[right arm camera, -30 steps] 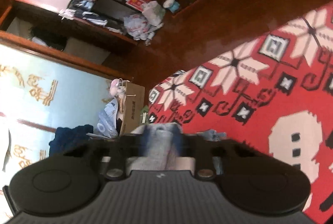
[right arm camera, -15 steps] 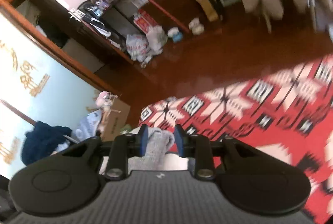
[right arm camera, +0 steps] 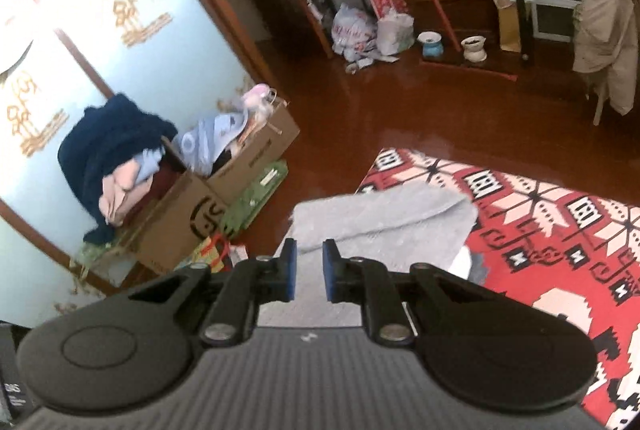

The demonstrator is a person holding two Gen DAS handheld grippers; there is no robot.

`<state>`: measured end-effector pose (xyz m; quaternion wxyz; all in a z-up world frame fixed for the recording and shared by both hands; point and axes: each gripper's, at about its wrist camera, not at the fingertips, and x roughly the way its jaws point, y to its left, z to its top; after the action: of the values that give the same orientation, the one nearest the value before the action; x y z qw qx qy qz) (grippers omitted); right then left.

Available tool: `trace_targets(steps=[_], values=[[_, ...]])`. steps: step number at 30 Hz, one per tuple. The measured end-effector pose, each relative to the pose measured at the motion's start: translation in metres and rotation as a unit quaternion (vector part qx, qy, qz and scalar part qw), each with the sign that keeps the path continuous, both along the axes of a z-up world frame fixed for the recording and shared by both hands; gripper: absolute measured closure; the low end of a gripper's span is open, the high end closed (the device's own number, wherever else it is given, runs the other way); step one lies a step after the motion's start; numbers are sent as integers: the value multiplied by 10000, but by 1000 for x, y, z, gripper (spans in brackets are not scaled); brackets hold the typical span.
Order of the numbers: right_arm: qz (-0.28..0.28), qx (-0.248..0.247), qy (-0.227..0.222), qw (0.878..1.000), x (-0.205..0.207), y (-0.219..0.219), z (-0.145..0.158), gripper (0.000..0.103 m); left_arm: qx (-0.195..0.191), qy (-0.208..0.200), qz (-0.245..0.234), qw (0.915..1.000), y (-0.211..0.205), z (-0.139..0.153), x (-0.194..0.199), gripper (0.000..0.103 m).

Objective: Fold clothes
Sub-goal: 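Carry the grey shirt with the left gripper over the stack of folded clothes, then lower the grey shirt onto the stack and open the left gripper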

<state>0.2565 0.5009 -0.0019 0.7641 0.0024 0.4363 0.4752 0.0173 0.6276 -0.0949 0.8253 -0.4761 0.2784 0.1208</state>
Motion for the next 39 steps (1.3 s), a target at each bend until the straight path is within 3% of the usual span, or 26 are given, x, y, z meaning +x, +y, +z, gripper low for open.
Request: trace_targets(steps=[6, 8, 11, 17, 25, 35, 39], values=[[186, -253, -167, 9994, -20, 9, 6, 88, -139, -231, 107, 9996, -5, -6, -7, 61], [234, -347, -297, 9987, -24, 16, 9, 88, -280, -360, 170, 9988, -3, -9, -8, 76], [325, -417, -374, 9979, -28, 27, 13, 88, -258, -556, 223, 9979, -4, -5, -16, 89], [571, -679, -432, 9951, -36, 58, 2, 90, -170, -509, 415, 9977, -10, -3, -24, 92], [370, -885, -495, 9942, -29, 82, -32, 99, -88, -419, 395, 9983, -10, -3, -29, 93], [969, -409, 35, 9944, -77, 32, -28, 97, -245, -410, 377, 9981, -6, -6, -34, 94], [1065, -224, 310, 9936, -95, 12, -34, 97, -349, -392, 506, 9973, -1, -10, -46, 102]])
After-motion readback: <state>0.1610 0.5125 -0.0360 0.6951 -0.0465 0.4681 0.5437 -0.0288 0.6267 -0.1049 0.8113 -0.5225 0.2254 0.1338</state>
